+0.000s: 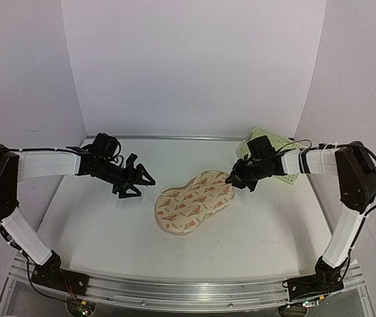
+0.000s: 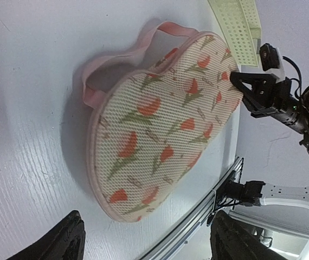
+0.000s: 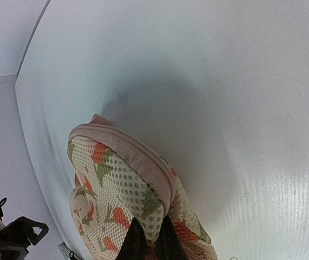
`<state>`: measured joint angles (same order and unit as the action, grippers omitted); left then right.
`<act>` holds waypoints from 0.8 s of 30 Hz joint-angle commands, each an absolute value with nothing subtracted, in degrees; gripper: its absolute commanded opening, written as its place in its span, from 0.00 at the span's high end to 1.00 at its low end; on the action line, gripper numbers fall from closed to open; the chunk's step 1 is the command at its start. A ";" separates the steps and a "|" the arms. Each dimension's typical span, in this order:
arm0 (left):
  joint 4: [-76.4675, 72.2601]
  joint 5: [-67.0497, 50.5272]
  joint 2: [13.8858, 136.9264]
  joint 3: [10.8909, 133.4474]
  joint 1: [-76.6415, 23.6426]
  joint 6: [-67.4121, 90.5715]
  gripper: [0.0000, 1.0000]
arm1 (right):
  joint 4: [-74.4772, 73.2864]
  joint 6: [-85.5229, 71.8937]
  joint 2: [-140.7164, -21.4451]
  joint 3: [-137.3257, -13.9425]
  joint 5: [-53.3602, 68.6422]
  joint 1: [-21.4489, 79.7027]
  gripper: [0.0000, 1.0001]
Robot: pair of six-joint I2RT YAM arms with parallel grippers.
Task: Unzip the laundry bag and remove the bra
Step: Place the laundry bag at the center of the board.
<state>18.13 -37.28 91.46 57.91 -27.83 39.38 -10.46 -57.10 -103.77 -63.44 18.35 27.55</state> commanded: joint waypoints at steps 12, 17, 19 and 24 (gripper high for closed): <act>-7.63 -38.67 79.37 41.35 -28.33 60.32 0.18 | 7.79 -80.92 -110.86 -72.93 11.46 40.29 1.00; -11.24 -36.12 79.95 40.87 -30.70 63.00 0.17 | 8.18 -81.15 -113.11 -76.04 10.78 42.06 1.00; -12.12 -35.01 80.91 41.29 -32.25 63.87 0.17 | 8.21 -80.92 -113.49 -76.64 10.37 42.41 1.00; -15.28 -33.41 84.11 40.65 -35.59 67.89 0.17 | 8.31 -80.25 -113.53 -76.28 8.36 43.10 1.00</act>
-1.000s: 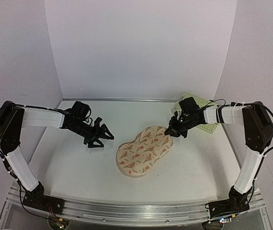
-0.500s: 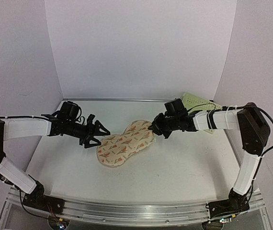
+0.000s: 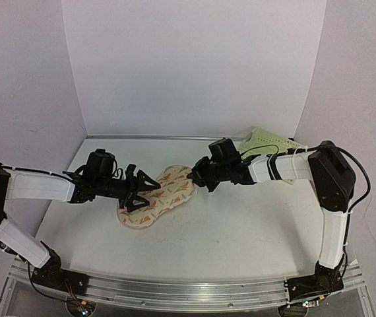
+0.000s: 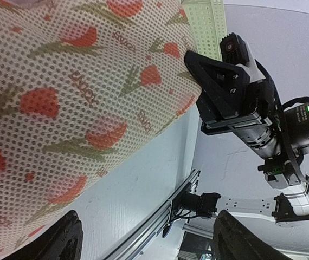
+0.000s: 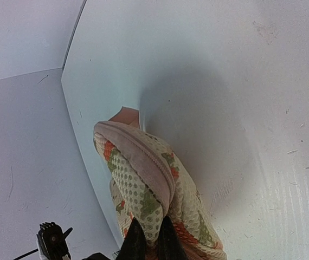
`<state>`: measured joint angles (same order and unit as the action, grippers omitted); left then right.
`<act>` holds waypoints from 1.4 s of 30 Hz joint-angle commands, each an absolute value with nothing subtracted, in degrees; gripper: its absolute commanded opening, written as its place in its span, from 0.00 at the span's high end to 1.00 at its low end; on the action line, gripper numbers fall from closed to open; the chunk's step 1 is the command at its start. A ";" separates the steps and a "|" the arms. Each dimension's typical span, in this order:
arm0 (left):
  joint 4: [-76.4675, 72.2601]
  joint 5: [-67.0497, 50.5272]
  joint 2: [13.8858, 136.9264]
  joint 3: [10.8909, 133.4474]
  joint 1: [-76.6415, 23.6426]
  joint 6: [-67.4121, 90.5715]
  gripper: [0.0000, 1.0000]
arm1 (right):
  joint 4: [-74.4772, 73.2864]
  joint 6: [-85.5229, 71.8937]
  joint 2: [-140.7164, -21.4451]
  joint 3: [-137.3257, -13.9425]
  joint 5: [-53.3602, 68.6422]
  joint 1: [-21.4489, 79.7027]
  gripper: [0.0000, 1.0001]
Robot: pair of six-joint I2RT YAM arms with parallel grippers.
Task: Unzip the laundry bag and remove the bra
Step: Place the laundry bag at the center of the board, then adjust the laundry bag at the center of the board.
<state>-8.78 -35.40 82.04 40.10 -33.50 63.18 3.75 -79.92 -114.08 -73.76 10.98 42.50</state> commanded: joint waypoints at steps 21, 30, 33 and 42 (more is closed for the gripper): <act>-18.98 -29.49 95.37 40.51 -37.18 63.13 0.19 | 9.93 -76.36 -105.18 -59.66 8.73 43.24 0.98; -18.22 -34.70 97.71 43.78 -37.18 57.05 0.19 | 6.77 -72.45 -98.81 -53.82 8.05 43.24 0.69; -16.10 -35.51 98.67 44.81 -37.07 54.76 0.19 | 3.24 -68.97 -96.92 -53.76 8.34 43.24 0.63; 5.74 -32.20 101.99 56.47 -37.09 38.94 0.19 | -11.25 -49.30 -90.38 -57.39 1.20 41.33 0.46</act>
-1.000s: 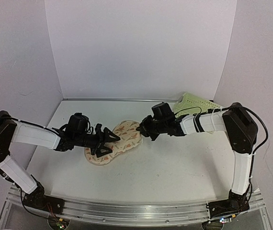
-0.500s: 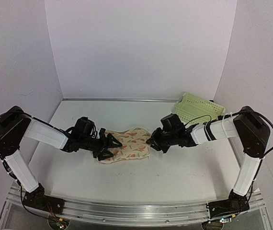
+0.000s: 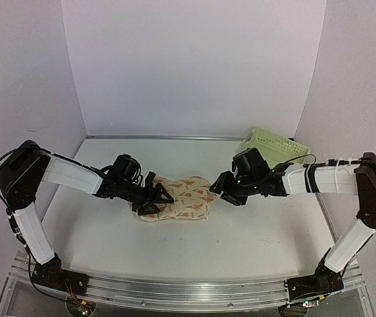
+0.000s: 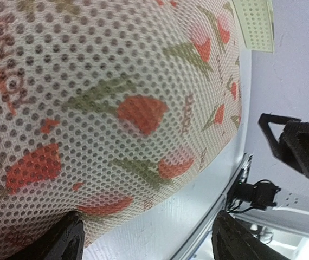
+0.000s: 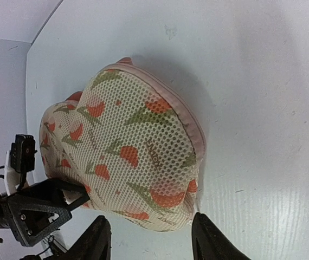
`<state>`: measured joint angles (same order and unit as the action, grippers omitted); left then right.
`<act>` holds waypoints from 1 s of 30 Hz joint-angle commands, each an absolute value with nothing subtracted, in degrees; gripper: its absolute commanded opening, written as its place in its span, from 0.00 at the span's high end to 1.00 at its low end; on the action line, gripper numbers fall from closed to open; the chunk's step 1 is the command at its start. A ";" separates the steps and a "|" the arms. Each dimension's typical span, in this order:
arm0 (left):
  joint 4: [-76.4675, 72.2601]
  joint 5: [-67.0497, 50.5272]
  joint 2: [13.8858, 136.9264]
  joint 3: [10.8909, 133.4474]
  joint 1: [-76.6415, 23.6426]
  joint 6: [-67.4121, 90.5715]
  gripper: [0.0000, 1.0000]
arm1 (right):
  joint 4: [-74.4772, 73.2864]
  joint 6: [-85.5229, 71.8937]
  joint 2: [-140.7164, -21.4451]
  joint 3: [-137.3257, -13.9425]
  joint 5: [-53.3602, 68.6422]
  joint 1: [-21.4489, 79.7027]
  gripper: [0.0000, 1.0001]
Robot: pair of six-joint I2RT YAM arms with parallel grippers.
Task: Unzip the laundry bag and remove the bra
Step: Adjust the laundry bag at the center of the board.
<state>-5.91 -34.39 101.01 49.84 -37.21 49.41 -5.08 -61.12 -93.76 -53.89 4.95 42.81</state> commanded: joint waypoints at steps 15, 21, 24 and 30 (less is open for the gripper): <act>26.27 -25.03 107.25 70.54 -37.18 24.58 0.22 | -19.92 -28.17 -108.21 -82.98 19.45 39.12 0.57; 29.44 -20.73 107.25 72.71 -37.11 23.09 0.23 | -20.22 -29.60 -117.81 -89.56 25.77 39.02 0.73; 30.09 -19.26 106.98 72.90 -37.13 22.71 0.23 | -20.20 -29.90 -121.40 -91.00 27.98 39.02 0.77; 30.56 -17.35 107.55 74.14 -37.09 22.28 0.23 | -20.13 -29.81 -122.99 -87.13 26.75 39.02 0.87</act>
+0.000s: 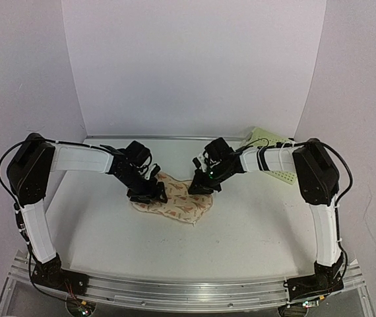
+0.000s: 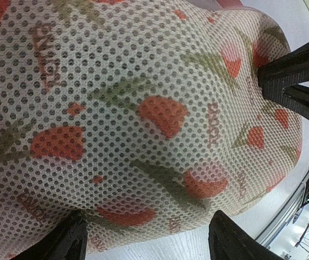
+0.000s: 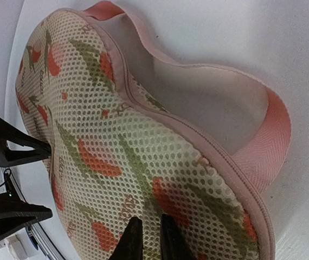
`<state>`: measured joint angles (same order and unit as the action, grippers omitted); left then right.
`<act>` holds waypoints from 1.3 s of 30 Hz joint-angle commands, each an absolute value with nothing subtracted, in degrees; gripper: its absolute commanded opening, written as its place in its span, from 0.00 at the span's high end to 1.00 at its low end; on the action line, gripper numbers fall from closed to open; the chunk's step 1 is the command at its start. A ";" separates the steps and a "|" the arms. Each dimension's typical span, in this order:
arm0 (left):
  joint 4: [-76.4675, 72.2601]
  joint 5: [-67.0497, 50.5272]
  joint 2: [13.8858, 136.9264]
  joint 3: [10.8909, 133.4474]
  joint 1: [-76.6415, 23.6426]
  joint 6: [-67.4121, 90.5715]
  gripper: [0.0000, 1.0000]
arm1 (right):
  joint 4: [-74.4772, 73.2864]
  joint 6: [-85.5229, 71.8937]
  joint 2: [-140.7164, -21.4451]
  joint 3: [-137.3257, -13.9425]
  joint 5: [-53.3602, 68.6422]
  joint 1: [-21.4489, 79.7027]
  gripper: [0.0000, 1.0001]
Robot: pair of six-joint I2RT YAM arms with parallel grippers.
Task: Unzip the laundry bag and remove the bra
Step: Adjust the laundry bag at the center of the board.
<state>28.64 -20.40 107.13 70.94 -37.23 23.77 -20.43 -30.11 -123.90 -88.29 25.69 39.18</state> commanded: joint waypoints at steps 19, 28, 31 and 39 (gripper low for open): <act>30.54 -23.36 113.22 86.76 -37.11 24.74 0.19 | -7.30 -39.65 -106.61 -56.36 16.79 39.11 1.00; 19.32 -32.78 102.53 74.79 -37.09 37.82 0.14 | -6.69 -41.54 -107.09 -56.95 14.70 39.11 1.00; 14.56 -35.56 98.88 68.37 -37.19 43.02 0.12 | -6.68 -41.56 -107.25 -57.29 14.38 39.11 1.00; -6.30 -40.73 95.34 53.67 -37.80 59.16 0.09 | -6.59 -41.82 -107.30 -57.33 13.83 39.11 1.00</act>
<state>8.95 -36.67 96.95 58.39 -37.32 48.60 -5.32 -41.60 -107.55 -57.28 17.21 39.29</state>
